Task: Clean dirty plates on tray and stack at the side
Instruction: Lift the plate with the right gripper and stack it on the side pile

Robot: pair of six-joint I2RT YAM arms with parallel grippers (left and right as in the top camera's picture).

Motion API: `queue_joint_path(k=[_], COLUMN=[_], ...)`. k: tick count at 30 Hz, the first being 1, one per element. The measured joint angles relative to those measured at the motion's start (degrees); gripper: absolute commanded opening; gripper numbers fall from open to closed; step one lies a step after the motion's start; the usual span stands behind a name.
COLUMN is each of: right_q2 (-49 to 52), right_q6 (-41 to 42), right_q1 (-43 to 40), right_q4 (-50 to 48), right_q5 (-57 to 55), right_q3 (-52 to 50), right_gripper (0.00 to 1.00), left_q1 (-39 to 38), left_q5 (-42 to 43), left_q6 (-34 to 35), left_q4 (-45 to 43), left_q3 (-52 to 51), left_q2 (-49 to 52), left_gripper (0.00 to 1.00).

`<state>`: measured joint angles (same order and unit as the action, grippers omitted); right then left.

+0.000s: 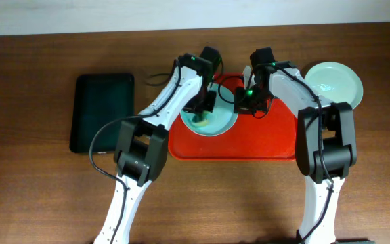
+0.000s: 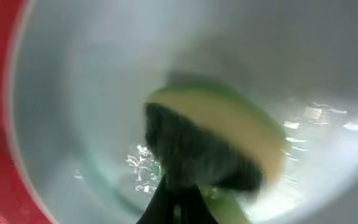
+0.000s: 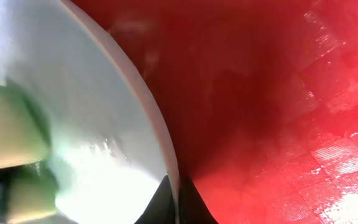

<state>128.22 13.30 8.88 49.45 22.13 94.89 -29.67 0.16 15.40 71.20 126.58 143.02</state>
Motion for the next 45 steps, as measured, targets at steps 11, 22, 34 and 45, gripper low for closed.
queue_joint_path(k=[11, 22, 34, 45], right_q2=[0.1, -14.9, -15.1, -15.1], right_q6=[-0.3, -2.2, -13.1, -20.9], right_q1=[0.4, 16.7, 30.6, 30.8], right_q4=[2.1, 11.0, 11.2, 10.5], right_q5=[0.0, -51.7, -98.2, -94.9], right_q3=[0.7, 12.2, 12.2, 12.2], right_gripper=[0.04, 0.04, 0.04, 0.04], left_q1=[2.3, 27.6, 31.4, 31.7], left_q5=[-25.2, -13.9, -13.0, -11.0], left_q6=[14.6, 15.8, 15.9, 15.7], left_q4=[4.3, 7.7, -3.1, 4.5], left_q3=[3.4, 3.5, -13.4, -2.3], left_q2=[-2.1, -8.2, -8.3, -13.0], left_gripper=[0.00, 0.00, 0.20, 0.99])
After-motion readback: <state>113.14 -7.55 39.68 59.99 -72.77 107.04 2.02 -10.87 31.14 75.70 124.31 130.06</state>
